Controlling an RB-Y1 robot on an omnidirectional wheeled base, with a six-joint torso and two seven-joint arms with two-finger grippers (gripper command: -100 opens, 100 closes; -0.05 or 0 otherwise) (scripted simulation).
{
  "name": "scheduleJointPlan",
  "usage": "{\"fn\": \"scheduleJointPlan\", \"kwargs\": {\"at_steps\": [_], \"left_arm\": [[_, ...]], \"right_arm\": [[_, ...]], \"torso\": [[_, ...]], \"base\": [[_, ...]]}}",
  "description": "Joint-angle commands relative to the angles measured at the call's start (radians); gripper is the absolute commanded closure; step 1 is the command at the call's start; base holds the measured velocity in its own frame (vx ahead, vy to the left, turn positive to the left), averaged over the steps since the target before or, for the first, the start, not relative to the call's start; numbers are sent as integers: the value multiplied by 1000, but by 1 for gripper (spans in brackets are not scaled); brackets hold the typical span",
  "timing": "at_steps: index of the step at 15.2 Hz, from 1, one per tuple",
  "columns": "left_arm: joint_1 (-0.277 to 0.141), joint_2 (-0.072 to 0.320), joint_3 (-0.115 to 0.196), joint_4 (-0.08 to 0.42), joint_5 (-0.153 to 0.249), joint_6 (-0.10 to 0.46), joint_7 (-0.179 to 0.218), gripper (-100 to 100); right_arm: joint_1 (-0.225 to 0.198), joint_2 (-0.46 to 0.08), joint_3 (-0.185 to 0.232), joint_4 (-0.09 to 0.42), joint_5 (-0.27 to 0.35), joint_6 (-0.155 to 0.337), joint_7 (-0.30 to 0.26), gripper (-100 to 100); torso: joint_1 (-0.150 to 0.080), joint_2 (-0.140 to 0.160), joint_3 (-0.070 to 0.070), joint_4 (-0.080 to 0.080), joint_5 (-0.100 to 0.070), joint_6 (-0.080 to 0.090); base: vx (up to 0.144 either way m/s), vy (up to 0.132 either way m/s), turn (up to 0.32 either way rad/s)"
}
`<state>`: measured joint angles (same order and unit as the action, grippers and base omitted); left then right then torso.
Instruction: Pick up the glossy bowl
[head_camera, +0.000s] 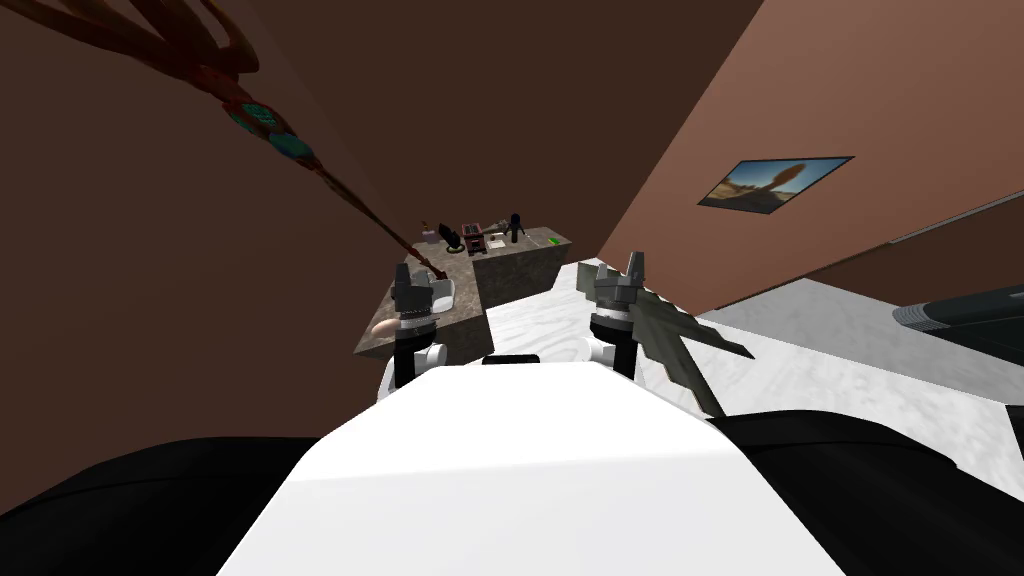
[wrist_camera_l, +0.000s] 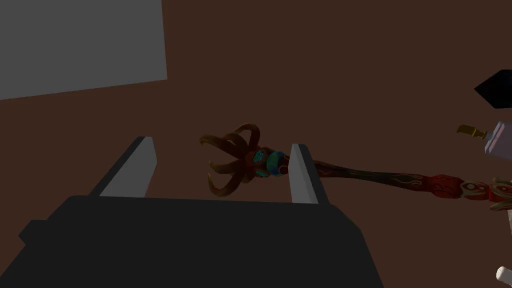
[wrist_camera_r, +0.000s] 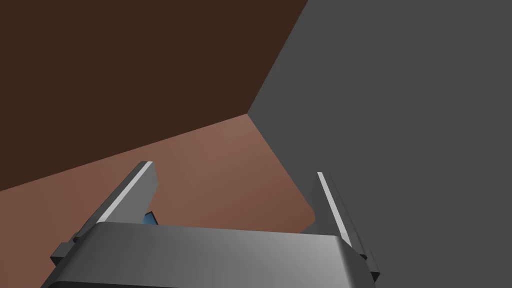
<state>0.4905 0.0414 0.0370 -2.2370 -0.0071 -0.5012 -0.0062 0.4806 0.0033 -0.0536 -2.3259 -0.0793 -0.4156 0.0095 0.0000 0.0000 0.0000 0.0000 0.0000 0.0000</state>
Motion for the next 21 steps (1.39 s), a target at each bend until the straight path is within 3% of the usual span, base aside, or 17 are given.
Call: {"fn": "scheduleJointPlan", "kwargs": {"at_steps": [1,13,15,16,20,21], "left_arm": [[0,39,10,2,12,33,5,-100],[3,174,82,17,102,259,42,-100],[3,174,82,17,102,281,42,-100],[3,194,97,20,121,321,50,-100],[3,216,113,23,140,386,58,-100],[3,237,129,27,161,413,66,-100]], "right_arm": [[0,0,0,0,0,0,0,0],[0,0,0,0,0,0,0,0],[0,0,0,0,0,0,0,0],[0,0,0,0,0,0,0,0],[0,0,0,0,0,0,0,0],[0,0,0,0,0,0,0,0]], "torso": [[0,0,0,0,0,0],[-1,1,1,0,0,0],[-1,1,1,0,0,0],[-1,1,1,0,0,0],[-1,1,1,0,0,0],[-1,1,1,0,0,0]], "base": [[-6,-8,-7],[-19,-22,-9],[-14,-20,-7],[-10,-21,-13],[-14,-22,-15],[-12,-19,-13]]}}
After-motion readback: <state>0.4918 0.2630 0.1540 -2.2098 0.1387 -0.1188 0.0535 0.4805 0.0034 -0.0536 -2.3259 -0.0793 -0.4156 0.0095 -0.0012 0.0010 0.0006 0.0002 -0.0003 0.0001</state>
